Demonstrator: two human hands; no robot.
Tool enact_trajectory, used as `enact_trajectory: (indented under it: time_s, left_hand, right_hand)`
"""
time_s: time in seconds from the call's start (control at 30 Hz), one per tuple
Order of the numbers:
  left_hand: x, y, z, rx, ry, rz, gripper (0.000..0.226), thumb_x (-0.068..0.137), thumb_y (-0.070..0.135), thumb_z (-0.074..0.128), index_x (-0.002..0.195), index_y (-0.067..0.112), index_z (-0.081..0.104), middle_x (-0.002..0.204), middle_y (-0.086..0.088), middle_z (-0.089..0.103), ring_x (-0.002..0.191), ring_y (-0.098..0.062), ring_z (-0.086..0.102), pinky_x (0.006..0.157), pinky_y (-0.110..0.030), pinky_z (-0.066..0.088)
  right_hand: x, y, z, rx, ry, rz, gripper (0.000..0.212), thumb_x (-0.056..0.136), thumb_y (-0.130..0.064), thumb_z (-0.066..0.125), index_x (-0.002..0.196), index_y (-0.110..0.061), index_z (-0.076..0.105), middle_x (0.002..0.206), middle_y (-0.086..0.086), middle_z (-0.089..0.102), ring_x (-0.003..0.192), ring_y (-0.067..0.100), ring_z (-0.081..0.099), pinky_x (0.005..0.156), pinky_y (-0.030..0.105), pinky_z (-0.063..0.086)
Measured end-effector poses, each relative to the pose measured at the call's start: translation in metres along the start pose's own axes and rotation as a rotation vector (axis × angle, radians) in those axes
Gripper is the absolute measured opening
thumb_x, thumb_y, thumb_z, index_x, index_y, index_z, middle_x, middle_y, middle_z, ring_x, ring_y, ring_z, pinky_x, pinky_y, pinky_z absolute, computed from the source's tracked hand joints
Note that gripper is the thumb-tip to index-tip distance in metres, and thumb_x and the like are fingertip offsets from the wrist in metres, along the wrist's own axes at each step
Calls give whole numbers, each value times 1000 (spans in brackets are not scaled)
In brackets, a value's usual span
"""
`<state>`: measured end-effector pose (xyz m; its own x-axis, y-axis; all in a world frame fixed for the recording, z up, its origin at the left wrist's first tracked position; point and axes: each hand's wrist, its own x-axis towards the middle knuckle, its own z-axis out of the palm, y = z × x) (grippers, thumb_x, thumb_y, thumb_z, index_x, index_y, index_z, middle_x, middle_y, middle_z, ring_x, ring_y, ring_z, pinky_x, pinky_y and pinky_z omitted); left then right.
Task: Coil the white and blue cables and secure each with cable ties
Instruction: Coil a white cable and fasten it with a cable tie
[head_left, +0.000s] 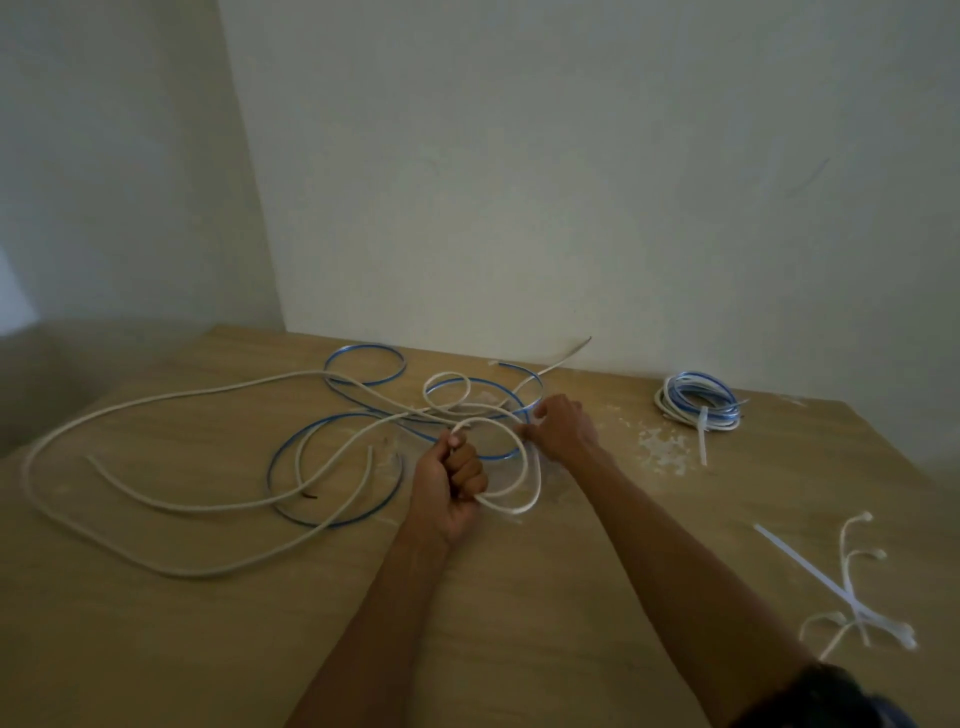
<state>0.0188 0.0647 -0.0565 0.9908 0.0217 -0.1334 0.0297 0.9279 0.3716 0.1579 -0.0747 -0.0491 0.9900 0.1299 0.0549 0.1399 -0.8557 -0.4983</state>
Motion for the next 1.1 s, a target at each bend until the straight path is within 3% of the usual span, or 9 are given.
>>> enact_trajectory:
  time_s: [0.17, 0.23, 0.33, 0.47, 0.6, 0.7, 0.87, 1.0, 1.1]
  left_hand:
    - [6, 4, -5, -56, 42, -13, 40, 109, 23, 25, 71, 18, 36, 42, 7, 18, 45, -8, 2, 29, -19, 11]
    - [9, 5, -6, -89, 79, -5, 40, 109, 19, 25, 70, 18, 36, 39, 6, 23, 45, -8, 2, 30, -20, 9]
    - [13, 4, -5, -102, 113, 19, 40, 108, 18, 27, 70, 18, 36, 39, 6, 23, 38, -9, 4, 30, -20, 9]
    - [8, 8, -7, -102, 89, 46, 30, 99, 13, 37, 69, 19, 35, 39, 7, 23, 45, -8, 2, 29, -19, 10]
    - [8, 14, -7, -60, -3, 39, 42, 107, 25, 33, 66, 19, 42, 41, 7, 24, 45, -7, 4, 31, -19, 12]
    - [9, 13, -7, 14, -26, 42, 46, 109, 34, 31, 67, 20, 43, 43, 7, 25, 39, -7, 9, 33, -20, 14]
    - [2, 9, -4, 191, -49, 46, 45, 107, 39, 35, 68, 19, 42, 48, 8, 24, 36, -6, 22, 37, -22, 18]
    - [0, 2, -1, 356, -87, -16, 45, 106, 42, 37, 68, 19, 41, 49, 7, 25, 39, -6, 21, 39, -23, 17]
    - [0, 1, -2, 368, -84, -40, 44, 105, 42, 38, 68, 19, 41, 50, 7, 24, 39, -6, 21, 42, -24, 15]
  right_hand:
    - [11, -1, -30, 177, 197, 99, 25, 84, -14, 57, 66, 3, 58, 63, 14, 46, 68, 17, 55, 60, 32, 38]
    - [4, -1, -64, 623, 210, 236, 30, 87, -16, 56, 61, -1, 56, 52, 9, 46, 49, 16, 46, 50, 28, 35]
    - [-14, 4, -110, 1509, -167, 273, 27, 76, -17, 59, 53, -23, 45, 46, -8, 39, 45, 7, 31, 52, 22, 27]
    - [-26, 22, -160, 1876, -95, 5, 9, 89, -31, 64, 82, -26, 61, 54, -9, 45, 56, 6, 38, 64, 25, 34]
    - [-37, 38, -195, 1011, 318, -133, 14, 100, -9, 53, 104, -20, 62, 64, -4, 54, 50, 0, 49, 52, 19, 34]
    - [-52, 39, -200, 358, 257, -356, 17, 93, -6, 66, 100, -21, 71, 78, -3, 64, 55, 1, 55, 57, 17, 46]
    - [-69, 20, -185, 199, 281, -466, 15, 88, -14, 74, 90, -29, 73, 88, -2, 70, 71, 10, 65, 67, 22, 53]
    - [-68, 8, -176, 174, 565, -540, 13, 91, -18, 72, 102, -17, 77, 100, 8, 59, 85, 19, 62, 71, 31, 54]
    - [-70, 0, -186, -88, 591, -400, 23, 99, -40, 59, 107, -25, 74, 87, 6, 65, 81, 27, 61, 71, 33, 48]
